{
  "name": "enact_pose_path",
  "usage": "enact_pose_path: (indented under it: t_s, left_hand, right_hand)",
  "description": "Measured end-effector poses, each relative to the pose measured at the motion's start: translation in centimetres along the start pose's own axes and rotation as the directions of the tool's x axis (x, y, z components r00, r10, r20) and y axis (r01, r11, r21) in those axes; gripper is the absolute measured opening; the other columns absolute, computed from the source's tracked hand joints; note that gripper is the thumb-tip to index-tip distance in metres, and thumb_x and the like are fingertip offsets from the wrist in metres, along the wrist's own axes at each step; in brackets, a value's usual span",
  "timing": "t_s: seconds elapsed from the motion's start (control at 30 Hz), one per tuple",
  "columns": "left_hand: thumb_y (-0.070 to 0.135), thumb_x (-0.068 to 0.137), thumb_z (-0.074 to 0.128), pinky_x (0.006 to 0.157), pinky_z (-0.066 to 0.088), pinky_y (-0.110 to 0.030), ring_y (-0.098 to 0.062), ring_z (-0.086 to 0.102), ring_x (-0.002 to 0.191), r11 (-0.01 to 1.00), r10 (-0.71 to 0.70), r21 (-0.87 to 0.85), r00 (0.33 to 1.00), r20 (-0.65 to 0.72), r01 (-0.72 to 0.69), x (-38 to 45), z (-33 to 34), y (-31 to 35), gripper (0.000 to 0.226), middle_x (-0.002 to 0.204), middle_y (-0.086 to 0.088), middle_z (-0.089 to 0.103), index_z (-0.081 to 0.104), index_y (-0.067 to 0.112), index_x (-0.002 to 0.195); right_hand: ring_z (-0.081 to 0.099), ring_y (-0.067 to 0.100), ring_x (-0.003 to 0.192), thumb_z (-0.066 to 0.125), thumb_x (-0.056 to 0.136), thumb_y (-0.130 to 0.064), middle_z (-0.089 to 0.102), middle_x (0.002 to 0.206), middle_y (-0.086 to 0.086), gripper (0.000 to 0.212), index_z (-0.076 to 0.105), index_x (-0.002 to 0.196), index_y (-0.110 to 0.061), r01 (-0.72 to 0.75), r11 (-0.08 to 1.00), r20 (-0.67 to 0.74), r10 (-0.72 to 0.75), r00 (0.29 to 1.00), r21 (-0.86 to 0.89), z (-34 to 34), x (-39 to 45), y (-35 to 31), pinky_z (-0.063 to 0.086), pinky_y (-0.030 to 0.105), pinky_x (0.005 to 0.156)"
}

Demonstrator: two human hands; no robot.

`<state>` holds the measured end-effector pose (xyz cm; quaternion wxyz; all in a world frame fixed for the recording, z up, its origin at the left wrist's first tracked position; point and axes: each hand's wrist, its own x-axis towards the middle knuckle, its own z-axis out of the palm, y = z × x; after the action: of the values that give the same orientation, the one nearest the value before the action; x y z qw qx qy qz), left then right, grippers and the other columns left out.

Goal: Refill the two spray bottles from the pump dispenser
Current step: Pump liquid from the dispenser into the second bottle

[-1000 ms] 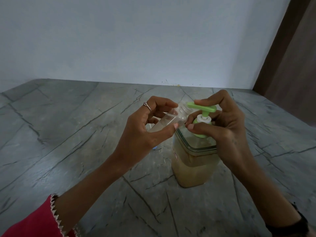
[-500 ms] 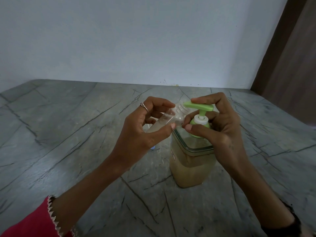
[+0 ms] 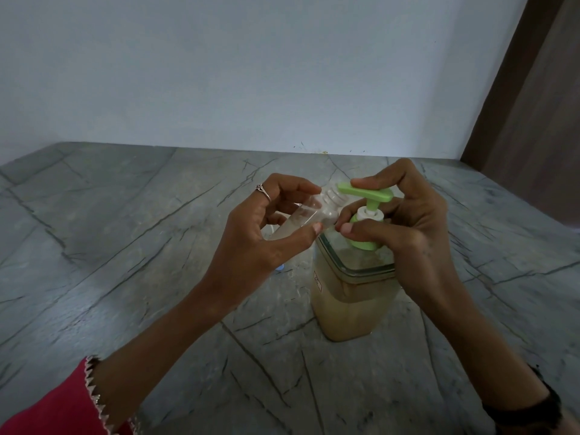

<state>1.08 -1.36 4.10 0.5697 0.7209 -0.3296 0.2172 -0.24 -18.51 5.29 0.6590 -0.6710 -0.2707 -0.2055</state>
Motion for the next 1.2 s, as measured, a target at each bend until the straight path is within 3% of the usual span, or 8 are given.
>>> enact_pose_path:
  t_s: [0.17, 0.37, 0.6, 0.77, 0.9, 1.07, 1.2]
  left_hand:
    - [0.027, 0.074, 0.063, 0.072, 0.048, -0.016, -0.004, 0.063, 0.09, 1.0, 0.003, -0.004, 1.0, 0.003, -0.003, 0.0, 0.0, -0.1, 0.028, 0.096, 0.017, 0.065, 0.057, 0.028, 0.102]
    - [0.027, 0.074, 0.063, 0.072, 0.048, -0.015, -0.004, 0.063, 0.092, 1.0, 0.008, -0.008, 1.0, 0.001, -0.008, 0.0, 0.0, -0.2, 0.029, 0.096, 0.021, 0.064, 0.056, 0.03, 0.101]
    - [0.027, 0.073, 0.065, 0.076, 0.048, -0.015, -0.003, 0.063, 0.095, 1.0, 0.022, 0.003, 0.999, -0.025, -0.022, 0.0, 0.0, -0.2, 0.031, 0.1, 0.022, 0.065, 0.056, 0.032, 0.102]
    - [0.028, 0.073, 0.066, 0.078, 0.049, -0.014, -0.002, 0.062, 0.096, 0.998, 0.042, 0.05, 0.998, -0.054, -0.039, 0.1, -0.1, -0.1, 0.031, 0.101, 0.023, 0.065, 0.057, 0.035, 0.102]
    - [0.029, 0.073, 0.066, 0.08, 0.05, -0.015, -0.001, 0.061, 0.1, 0.996, 0.055, 0.072, 0.997, -0.048, -0.051, 0.3, -0.3, 0.0, 0.034, 0.101, 0.028, 0.064, 0.057, 0.036, 0.105]
    - [0.027, 0.074, 0.066, 0.082, 0.046, -0.009, 0.0, 0.061, 0.101, 0.991, 0.091, 0.102, 0.995, -0.049, -0.086, 0.4, -0.4, 0.0, 0.035, 0.102, 0.03, 0.063, 0.057, 0.036, 0.107]
    - [0.025, 0.074, 0.067, 0.083, 0.045, -0.008, 0.002, 0.061, 0.101, 0.989, 0.105, 0.106, 0.994, -0.037, -0.1, 0.3, -0.4, -0.2, 0.036, 0.102, 0.033, 0.063, 0.057, 0.034, 0.108]
  right_hand:
    - [0.068, 0.021, 0.063, 0.065, 0.065, 0.005, 0.069, 0.07, 0.012, 0.025, 0.054, 0.077, -0.014, -0.01, 1.0, 0.003, 0.01, 1.0, -0.009, -0.1, 0.4, 0.1, 0.056, 0.03, 0.058]
    - [0.067, 0.019, 0.069, 0.064, 0.069, 0.005, 0.069, 0.074, 0.012, 0.033, 0.056, 0.091, -0.018, -0.003, 1.0, 0.039, 0.002, 0.999, 0.018, -0.1, -0.2, 0.3, 0.055, 0.026, 0.064]
    - [0.069, 0.02, 0.082, 0.066, 0.074, -0.017, 0.071, 0.085, 0.007, 0.034, 0.055, 0.104, -0.03, 0.045, 0.998, 0.058, -0.043, 0.997, -0.041, -0.2, -0.7, 0.6, 0.053, 0.027, 0.074]
    - [0.068, 0.015, 0.095, 0.069, 0.076, -0.026, 0.07, 0.095, -0.006, 0.042, 0.048, 0.111, -0.032, 0.093, 0.98, 0.074, -0.081, 0.994, -0.174, -0.1, -0.9, 0.5, 0.052, 0.023, 0.082]
    - [0.068, 0.006, 0.09, 0.071, 0.074, -0.028, 0.067, 0.095, -0.022, 0.044, 0.046, 0.109, -0.036, 0.093, 0.974, 0.089, -0.076, 0.993, -0.207, 0.1, -0.8, 0.4, 0.053, 0.019, 0.077]
    - [0.069, 0.014, 0.08, 0.072, 0.077, -0.017, 0.071, 0.085, -0.003, 0.04, 0.053, 0.101, -0.043, 0.084, 0.978, 0.023, -0.081, 0.996, -0.191, 0.1, -0.8, 0.5, 0.055, 0.027, 0.07]
    - [0.069, 0.023, 0.072, 0.071, 0.073, -0.006, 0.07, 0.078, 0.006, 0.033, 0.057, 0.091, -0.03, 0.044, 0.992, -0.016, -0.046, 0.999, -0.116, 0.2, -0.6, 0.2, 0.054, 0.033, 0.063]
